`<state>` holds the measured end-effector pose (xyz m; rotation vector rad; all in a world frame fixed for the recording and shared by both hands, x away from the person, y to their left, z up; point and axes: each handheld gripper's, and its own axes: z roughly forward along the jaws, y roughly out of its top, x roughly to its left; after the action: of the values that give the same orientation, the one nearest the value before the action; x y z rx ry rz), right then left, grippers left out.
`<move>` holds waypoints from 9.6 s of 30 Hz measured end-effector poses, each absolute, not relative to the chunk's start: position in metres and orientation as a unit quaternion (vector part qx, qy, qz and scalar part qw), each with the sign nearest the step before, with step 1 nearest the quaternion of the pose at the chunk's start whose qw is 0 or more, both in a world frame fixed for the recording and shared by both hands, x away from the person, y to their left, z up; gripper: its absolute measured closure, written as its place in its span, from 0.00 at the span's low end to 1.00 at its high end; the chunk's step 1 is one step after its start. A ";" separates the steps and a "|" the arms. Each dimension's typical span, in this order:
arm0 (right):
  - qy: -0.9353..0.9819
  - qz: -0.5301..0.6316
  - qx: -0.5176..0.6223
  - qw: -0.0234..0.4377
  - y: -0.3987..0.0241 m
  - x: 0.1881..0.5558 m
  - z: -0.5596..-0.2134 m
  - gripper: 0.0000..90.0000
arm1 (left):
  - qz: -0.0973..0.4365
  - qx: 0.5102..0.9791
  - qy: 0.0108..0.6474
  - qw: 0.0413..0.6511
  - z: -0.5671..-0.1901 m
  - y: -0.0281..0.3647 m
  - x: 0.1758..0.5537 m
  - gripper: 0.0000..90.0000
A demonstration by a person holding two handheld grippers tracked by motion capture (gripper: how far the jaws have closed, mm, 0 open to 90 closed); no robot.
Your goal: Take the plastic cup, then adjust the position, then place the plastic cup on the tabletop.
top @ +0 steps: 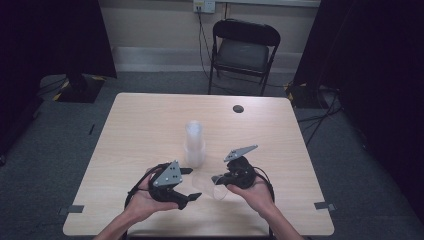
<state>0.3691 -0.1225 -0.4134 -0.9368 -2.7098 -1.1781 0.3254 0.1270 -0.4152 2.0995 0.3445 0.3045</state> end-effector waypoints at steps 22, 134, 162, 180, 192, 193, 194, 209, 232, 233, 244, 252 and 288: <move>-0.896 -0.317 -0.301 0.072 -0.099 0.375 -0.415 1.00 | 0.187 0.888 0.039 0.419 -0.427 0.096 0.310 0.24; -0.769 -0.482 -0.415 -0.065 -0.191 0.347 -0.426 0.51 | 0.171 0.721 0.305 0.597 -0.418 0.189 0.357 0.36; -0.760 -0.477 -0.435 -0.067 -0.209 0.343 -0.445 0.49 | 0.191 0.687 0.382 0.588 -0.411 0.210 0.406 0.36; -0.761 -0.475 -0.437 -0.070 -0.209 0.341 -0.445 0.49 | 0.221 0.670 0.421 0.570 -0.420 0.215 0.458 0.35; -0.762 -0.473 -0.438 -0.068 -0.210 0.341 -0.446 0.49 | 0.212 0.678 0.449 0.542 -0.447 0.215 0.476 0.32; -0.761 -0.473 -0.438 -0.068 -0.210 0.341 -0.447 0.49 | 0.211 0.678 0.451 0.541 -0.449 0.215 0.477 0.32; -0.761 -0.473 -0.438 -0.068 -0.210 0.341 -0.447 0.49 | 0.211 0.678 0.451 0.541 -0.449 0.215 0.477 0.32; -0.765 -0.468 -0.437 -0.062 -0.207 0.342 -0.449 0.49 | 0.194 0.709 0.457 0.501 -0.469 0.217 0.480 0.31; -0.767 -0.467 -0.436 -0.063 -0.205 0.342 -0.449 0.49 | 0.171 0.734 0.458 0.472 -0.466 0.225 0.471 0.17; -0.767 -0.467 -0.436 -0.062 -0.205 0.342 -0.449 0.49 | 0.176 0.740 0.456 0.463 -0.466 0.226 0.471 0.17; -0.766 -0.468 -0.437 -0.061 -0.205 0.342 -0.449 0.49 | 0.190 0.746 0.451 0.452 -0.474 0.224 0.464 0.17; -0.764 -0.470 -0.438 -0.060 -0.205 0.342 -0.448 0.49 | 0.189 0.748 0.457 0.442 -0.473 0.225 0.462 0.17; -0.756 -0.468 -0.451 -0.080 -0.216 0.344 -0.447 0.47 | 0.198 0.747 0.461 0.436 -0.452 0.260 0.386 0.18</move>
<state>0.3445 -0.2156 -0.4470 -1.4941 -2.5027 -1.5501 0.3859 0.2597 -0.4522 1.8584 1.1478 0.4923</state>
